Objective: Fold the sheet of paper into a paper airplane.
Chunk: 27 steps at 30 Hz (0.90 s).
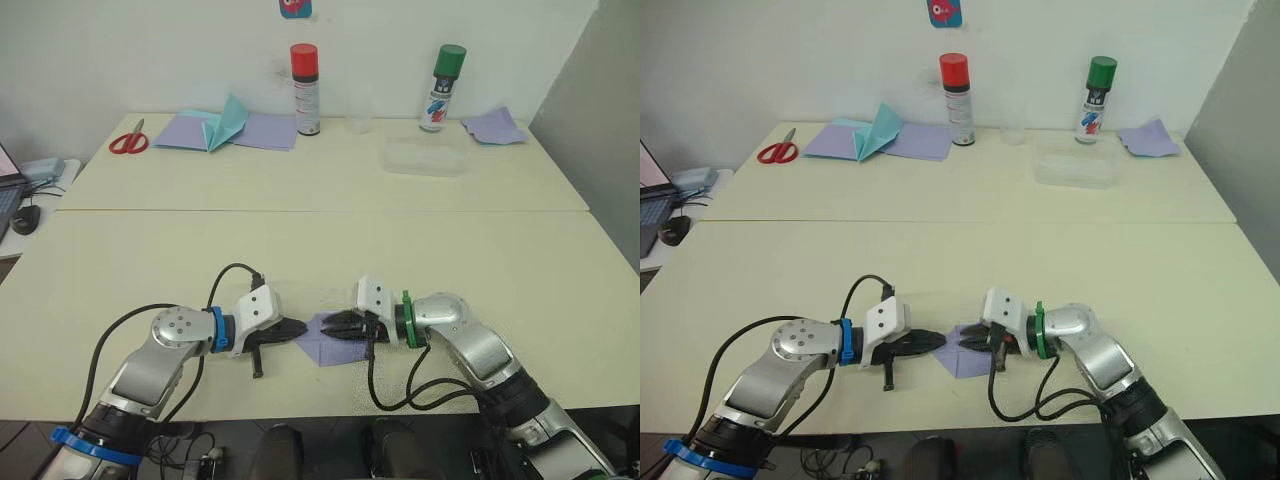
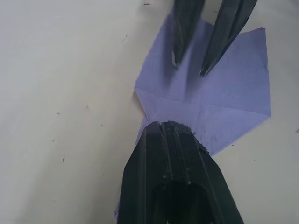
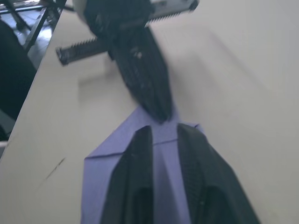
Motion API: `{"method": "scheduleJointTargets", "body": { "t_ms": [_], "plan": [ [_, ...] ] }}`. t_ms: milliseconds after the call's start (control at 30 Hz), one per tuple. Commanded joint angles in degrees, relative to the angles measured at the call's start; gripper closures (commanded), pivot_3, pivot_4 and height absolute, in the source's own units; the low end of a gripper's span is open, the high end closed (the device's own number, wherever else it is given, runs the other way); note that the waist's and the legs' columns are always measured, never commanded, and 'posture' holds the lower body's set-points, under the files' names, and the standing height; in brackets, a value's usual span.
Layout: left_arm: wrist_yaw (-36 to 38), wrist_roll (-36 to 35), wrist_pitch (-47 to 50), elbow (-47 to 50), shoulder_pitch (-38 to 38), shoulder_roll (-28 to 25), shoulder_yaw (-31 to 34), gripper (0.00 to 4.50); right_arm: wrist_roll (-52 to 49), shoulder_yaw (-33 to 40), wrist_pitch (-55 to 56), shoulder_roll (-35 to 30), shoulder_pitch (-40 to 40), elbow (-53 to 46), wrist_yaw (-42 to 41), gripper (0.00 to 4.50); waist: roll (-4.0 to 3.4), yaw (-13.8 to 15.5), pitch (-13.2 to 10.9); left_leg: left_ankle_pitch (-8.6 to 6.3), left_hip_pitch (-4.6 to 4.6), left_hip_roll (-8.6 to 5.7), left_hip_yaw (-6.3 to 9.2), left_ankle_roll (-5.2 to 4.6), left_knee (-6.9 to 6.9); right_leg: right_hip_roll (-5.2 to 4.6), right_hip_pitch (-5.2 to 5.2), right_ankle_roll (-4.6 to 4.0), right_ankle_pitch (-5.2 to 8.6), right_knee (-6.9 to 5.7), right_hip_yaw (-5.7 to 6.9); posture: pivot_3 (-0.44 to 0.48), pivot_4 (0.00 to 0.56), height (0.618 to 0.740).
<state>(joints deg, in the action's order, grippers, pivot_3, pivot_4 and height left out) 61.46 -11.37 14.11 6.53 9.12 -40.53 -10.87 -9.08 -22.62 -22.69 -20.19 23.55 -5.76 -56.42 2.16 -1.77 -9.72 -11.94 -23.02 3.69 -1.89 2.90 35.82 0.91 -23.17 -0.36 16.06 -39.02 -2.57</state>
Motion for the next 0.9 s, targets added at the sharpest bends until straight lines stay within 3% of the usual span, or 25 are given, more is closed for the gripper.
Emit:
{"method": "scheduleJointTargets", "body": {
  "t_ms": [33,267,533,633,900],
  "plan": [
    [0.8,3.2,-1.1,-2.5,-1.5,-1.3,-2.6,4.50,-3.9,5.6,-4.5,-0.5,1.7,-2.4,1.7,2.49,0.00,0.0,0.0,0.00,0.00,-0.01,0.00,0.00,0.00,0.00,0.00,0.00,0.00,0.00,0.00,0.000,0.150,0.740],
    [1.0,3.8,-2.4,-4.2,-1.1,-1.0,-2.9,4.50,-11.5,6.8,-24.2,-0.7,3.5,0.2,1.1,0.05,-0.01,0.0,0.0,0.00,0.00,0.02,-0.01,0.00,-0.09,-0.02,-0.01,-0.08,0.05,0.02,-0.05,0.000,0.150,0.740],
    [0.7,3.9,-2.4,-4.3,-1.0,-1.6,-2.2,4.50,-12.1,3.2,-28.3,-3.2,3.7,-1.3,-0.6,0.05,-0.02,-0.1,0.0,0.00,0.00,-0.01,0.00,0.00,-0.07,-0.02,0.00,-0.06,0.04,0.02,-0.01,0.000,0.150,0.740],
    [0.4,3.9,-2.3,-4.2,-1.1,-1.6,-2.1,4.50,-11.5,1.4,-27.1,-4.0,3.0,-2.4,-1.0,0.62,-0.03,-0.1,0.0,-0.01,0.00,-0.01,0.00,-0.01,-0.09,-0.02,0.00,-0.07,0.04,0.04,-0.01,0.000,0.150,0.740],
    [-0.2,3.9,-2.0,-3.5,-1.3,-1.4,-2.2,4.50,-10.8,1.1,-26.1,-2.8,2.9,0.0,1.1,3.56,-0.02,-0.1,0.0,-0.01,0.01,0.03,0.01,-0.01,-0.09,-0.01,-0.01,-0.07,0.04,0.04,-0.01,0.000,0.150,0.740]
  ]
}}
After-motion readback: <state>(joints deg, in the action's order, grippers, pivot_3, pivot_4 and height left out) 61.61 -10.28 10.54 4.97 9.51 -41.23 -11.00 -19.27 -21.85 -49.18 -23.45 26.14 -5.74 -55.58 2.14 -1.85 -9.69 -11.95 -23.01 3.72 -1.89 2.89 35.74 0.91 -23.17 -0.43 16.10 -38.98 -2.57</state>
